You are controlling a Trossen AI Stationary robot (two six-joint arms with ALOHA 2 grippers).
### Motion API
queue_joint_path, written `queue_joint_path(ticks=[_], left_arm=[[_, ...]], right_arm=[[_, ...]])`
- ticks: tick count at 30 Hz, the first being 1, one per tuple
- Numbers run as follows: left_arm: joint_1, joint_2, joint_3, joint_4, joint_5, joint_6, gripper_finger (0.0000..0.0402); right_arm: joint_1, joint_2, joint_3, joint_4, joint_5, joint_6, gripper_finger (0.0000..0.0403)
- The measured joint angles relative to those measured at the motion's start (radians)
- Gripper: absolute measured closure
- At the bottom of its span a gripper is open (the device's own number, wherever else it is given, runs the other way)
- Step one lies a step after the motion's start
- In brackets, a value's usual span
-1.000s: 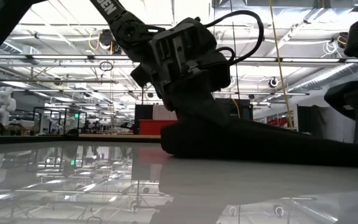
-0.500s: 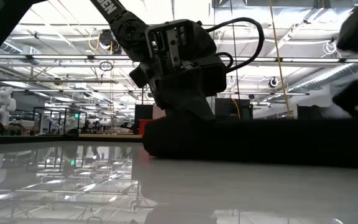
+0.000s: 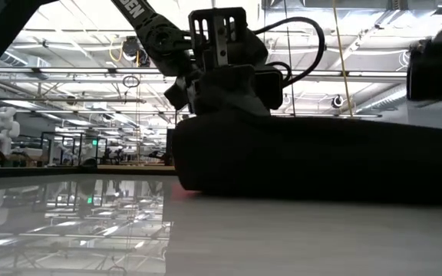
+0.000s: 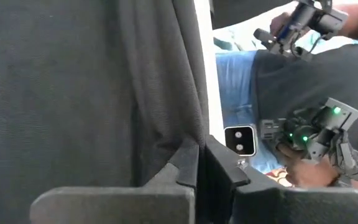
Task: Roll towel into tight, uniform cylinder
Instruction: Roll the black towel
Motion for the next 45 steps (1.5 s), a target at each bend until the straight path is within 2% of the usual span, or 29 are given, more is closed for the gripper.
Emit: queue_joint_path(ticks=[5,10,13,20,25,29,36,45], left_arm=[[-0.004,0.0,-0.001,0.0,-0.06,0.011,0.0386],[-0.017,0.0,-0.002,-0.005,-0.124,0.099,0.0377],[-0.025,0.0,-0.005,-0.025,-0.129,0.155,0.0347],[-0.023,-0.002,-0.006,-0.005,-0.151,0.23,0.0245],[-0.036,-0.046,-0.006,-0.02,-0.207,0.307,0.0216],[-0.088,-0.112,-0.004,-0.052,-0.306,0.454,0.0215],[-0.22,-0.153,-0.003,-0.15,-0.633,0.732,0.0214],[-0.278,-0.114,-0.004,-0.153,-0.968,0.787,0.0214]], right_arm=[[-0.019,0.001,-0.137,0.225,-0.016,0.133,0.0391],[-0.051,-0.001,-0.158,0.24,-0.086,0.159,0.039],[-0.075,-0.001,-0.159,0.23,-0.136,0.161,0.039],[-0.128,-0.002,-0.158,0.189,-0.207,0.201,0.0389],[-0.146,-0.001,-0.159,0.186,-0.214,0.217,0.0389],[-0.156,-0.001,-0.159,0.185,-0.213,0.233,0.0389],[-0.156,0.0,-0.159,0.186,-0.202,0.247,0.0389],[-0.156,0.001,-0.161,0.195,-0.199,0.252,0.0389]])
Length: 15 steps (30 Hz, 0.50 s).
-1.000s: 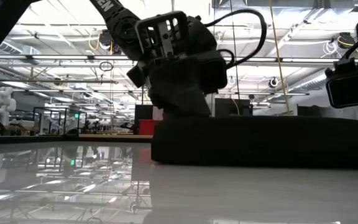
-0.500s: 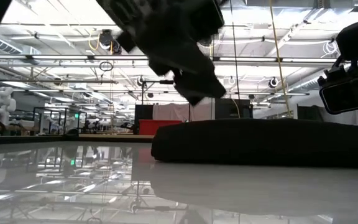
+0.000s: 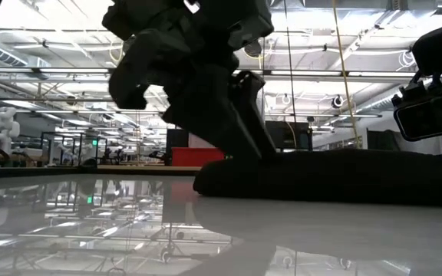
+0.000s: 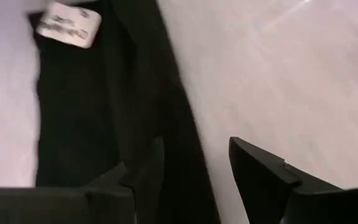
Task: Roll towel into tight, uniform cylinder
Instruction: Roll the black towel
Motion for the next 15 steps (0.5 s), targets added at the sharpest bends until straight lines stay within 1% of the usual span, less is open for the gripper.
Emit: queue_joint_path(ticks=[2,5,7,10,13,15], left_arm=[[-0.001,-0.001,0.0,0.009,-0.022,0.009,0.0214],[-0.001,-0.001,0.0,0.0,-0.026,0.019,0.0213],[-0.001,-0.001,0.0,0.0,-0.029,0.021,0.0205],[0.0,-0.001,0.0,-0.002,-0.048,0.021,0.0178],[0.011,0.004,-0.01,0.007,-0.043,0.018,0.0147],[0.021,0.02,-0.013,-0.009,-0.042,0.014,0.0136]], right_arm=[[0.0,0.0,0.0,0.002,0.0,0.0,0.0389],[0.0,0.0,-0.001,0.007,0.0,0.0,0.0389],[0.0,0.0,-0.002,0.011,0.001,0.0,0.0389],[0.0,0.0,-0.002,0.017,0.001,0.0,0.0389],[0.0,0.0,-0.002,0.019,0.002,0.0,0.0389],[0.0,0.001,-0.002,0.021,0.003,0.0,0.0389]])
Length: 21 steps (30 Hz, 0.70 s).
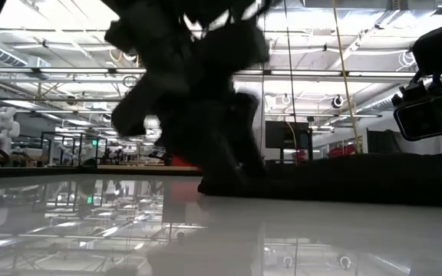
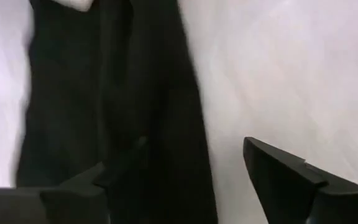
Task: Roll towel into tight, uniform cylinder
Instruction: Roll the black towel
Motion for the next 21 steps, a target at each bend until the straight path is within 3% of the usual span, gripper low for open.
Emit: queue_joint_path(ticks=[6,11,14,18,21], left_arm=[[0.031,0.046,0.001,0.002,0.054,-0.12,0.0138],[0.059,0.053,0.001,0.024,0.113,-0.176,0.0206],[0.073,0.054,0.002,0.025,0.141,-0.179,0.0272],[0.084,0.054,0.001,0.025,0.198,-0.183,0.036],[0.09,0.056,0.0,0.029,0.296,-0.206,0.0389]], right_arm=[[0.001,0.0,0.0,0.023,-0.002,-0.018,0.0389],[0.005,0.001,-0.002,0.078,-0.031,-0.116,0.0376],[0.012,-0.008,-0.002,0.092,-0.035,-0.188,0.0336],[0.022,-0.044,-0.005,0.091,-0.024,-0.311,0.0253],[0.044,-0.085,-0.004,0.095,-0.049,-0.361,0.0193]])
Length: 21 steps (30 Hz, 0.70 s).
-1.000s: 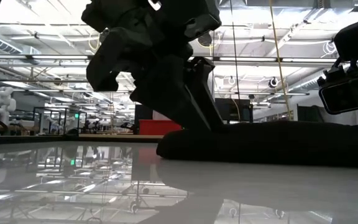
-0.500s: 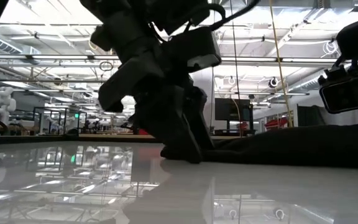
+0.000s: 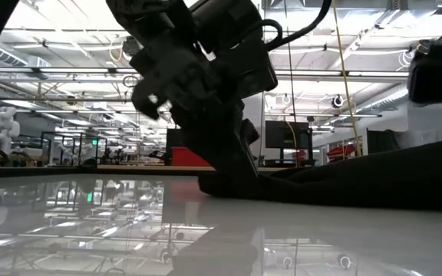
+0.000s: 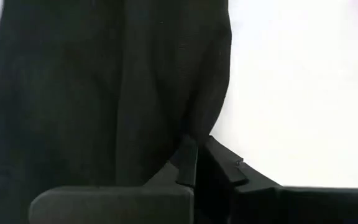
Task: Roll towel into tight, uniform cylinder
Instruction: Roll the black towel
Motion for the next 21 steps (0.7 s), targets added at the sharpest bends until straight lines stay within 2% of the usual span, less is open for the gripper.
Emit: queue_joint_path(ticks=[4,10,15,18,21], left_arm=[[0.021,0.003,-0.003,0.019,0.141,-0.081,0.0384],[0.081,0.005,-0.004,0.071,0.353,-0.205,0.0388],[0.136,0.005,-0.004,0.103,0.475,-0.293,0.0389],[0.164,0.006,-0.004,0.093,0.515,-0.335,0.0389],[0.186,0.03,-0.003,0.094,0.568,-0.389,0.0389]], right_arm=[[0.049,-0.059,0.003,-0.018,0.006,-0.066,0.0162],[0.126,-0.114,0.081,-0.129,0.056,-0.33,0.0174],[0.153,-0.098,0.216,-0.355,0.074,-0.635,0.0185],[0.155,-0.077,0.291,-0.497,0.139,-0.771,0.0185],[0.155,-0.055,0.332,-0.547,0.218,-0.865,0.0182]])
